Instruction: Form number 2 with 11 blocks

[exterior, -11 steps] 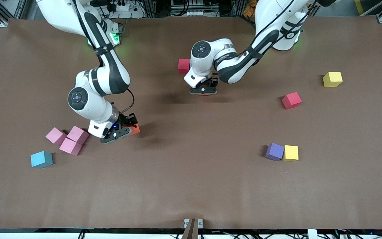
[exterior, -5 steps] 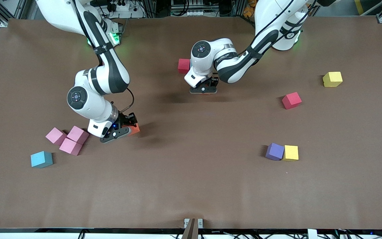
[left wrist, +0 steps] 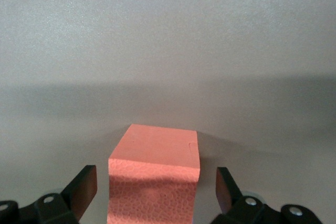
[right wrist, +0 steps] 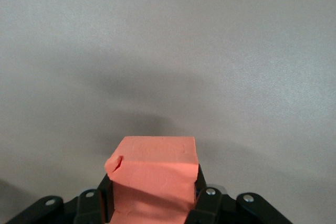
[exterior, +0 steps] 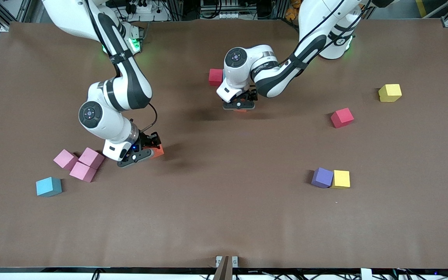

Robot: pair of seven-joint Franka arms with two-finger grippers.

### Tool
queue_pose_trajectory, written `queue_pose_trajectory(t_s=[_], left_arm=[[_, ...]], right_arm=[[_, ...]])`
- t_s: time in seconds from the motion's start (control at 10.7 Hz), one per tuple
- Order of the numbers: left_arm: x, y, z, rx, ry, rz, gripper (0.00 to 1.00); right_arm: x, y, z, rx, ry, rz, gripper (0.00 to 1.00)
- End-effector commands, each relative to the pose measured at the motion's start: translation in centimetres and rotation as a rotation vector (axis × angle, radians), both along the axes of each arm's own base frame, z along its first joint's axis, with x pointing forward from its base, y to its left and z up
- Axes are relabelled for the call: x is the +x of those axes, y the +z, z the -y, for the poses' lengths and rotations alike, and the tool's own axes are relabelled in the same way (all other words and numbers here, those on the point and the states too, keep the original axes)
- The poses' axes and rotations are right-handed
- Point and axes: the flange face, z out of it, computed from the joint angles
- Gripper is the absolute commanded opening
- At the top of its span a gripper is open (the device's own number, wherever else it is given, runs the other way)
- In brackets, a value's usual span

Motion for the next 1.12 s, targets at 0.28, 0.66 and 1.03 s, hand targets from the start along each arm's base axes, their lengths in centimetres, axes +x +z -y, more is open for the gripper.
queue_pose_trajectory(t_s=[0.28, 0.66, 1.03], left_arm=[[3.6, 9.1, -1.2, -0.059, 0.066, 0.196, 1.0], [10.9, 14.7, -4.8, -0.105, 0.21, 0.288, 1.0], [19.3, 16.5, -13.6, -0.089, 0.231, 0.322, 1.0]], right_arm=[[-1.3, 0.8, -1.7, 0.01, 0.034, -0.001, 0.26], [-4.3, 0.5, -8.7, 0.01, 0.338, 0.034, 0.23], [-8.0, -1.5, -14.3, -0.025, 0.836, 0.069, 0.22]])
